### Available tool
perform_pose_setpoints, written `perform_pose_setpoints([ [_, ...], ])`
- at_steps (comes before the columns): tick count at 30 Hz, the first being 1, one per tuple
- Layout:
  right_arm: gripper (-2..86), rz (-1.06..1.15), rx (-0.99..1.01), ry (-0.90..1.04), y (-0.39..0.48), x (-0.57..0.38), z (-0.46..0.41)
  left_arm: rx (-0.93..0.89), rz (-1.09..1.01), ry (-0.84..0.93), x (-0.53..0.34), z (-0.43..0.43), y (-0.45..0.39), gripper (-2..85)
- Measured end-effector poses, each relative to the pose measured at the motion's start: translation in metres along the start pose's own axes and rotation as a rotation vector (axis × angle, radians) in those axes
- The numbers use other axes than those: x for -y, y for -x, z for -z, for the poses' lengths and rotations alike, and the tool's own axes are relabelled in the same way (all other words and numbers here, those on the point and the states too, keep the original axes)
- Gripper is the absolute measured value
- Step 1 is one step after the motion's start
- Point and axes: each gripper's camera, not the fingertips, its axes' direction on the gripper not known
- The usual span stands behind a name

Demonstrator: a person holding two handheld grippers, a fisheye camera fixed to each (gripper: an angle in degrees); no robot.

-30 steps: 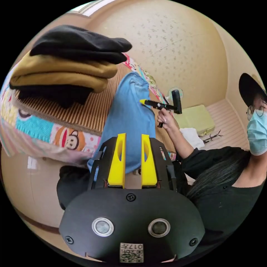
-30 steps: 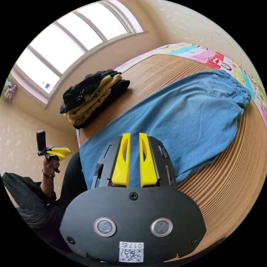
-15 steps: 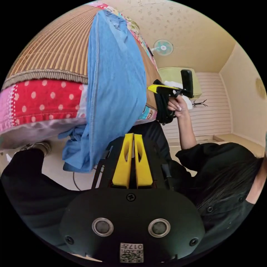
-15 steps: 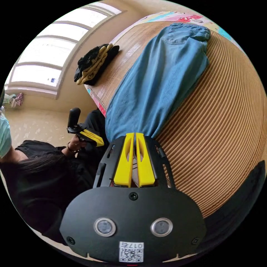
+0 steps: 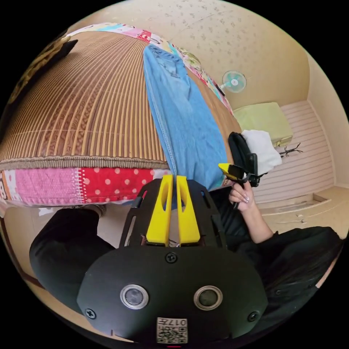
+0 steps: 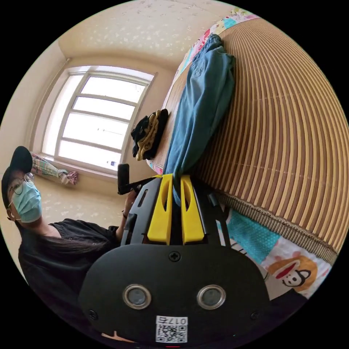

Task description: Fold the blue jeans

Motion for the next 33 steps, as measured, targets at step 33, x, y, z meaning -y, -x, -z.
perform_pose_setpoints([
  [33,8.2,0.062,-0.209,0.017,0.016,-0.056,0.127,-0.144,-0.034,-0.147,-0.081,-0.009,0.049,8.8],
])
